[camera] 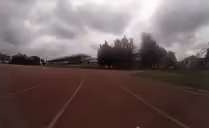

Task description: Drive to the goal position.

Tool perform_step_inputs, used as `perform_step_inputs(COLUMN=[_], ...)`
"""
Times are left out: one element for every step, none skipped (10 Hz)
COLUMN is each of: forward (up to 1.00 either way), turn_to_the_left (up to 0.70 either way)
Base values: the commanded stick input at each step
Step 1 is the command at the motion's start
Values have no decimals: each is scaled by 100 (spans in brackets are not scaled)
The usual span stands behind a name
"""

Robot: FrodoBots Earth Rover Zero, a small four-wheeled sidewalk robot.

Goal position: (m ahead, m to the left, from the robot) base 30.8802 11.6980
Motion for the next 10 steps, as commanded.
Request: perform_step_inputs(forward=[70,70,70,70,70,70,70,70,70,70], turn_to_the_left=[0,35,35,35,35,35,35,32,8,0])
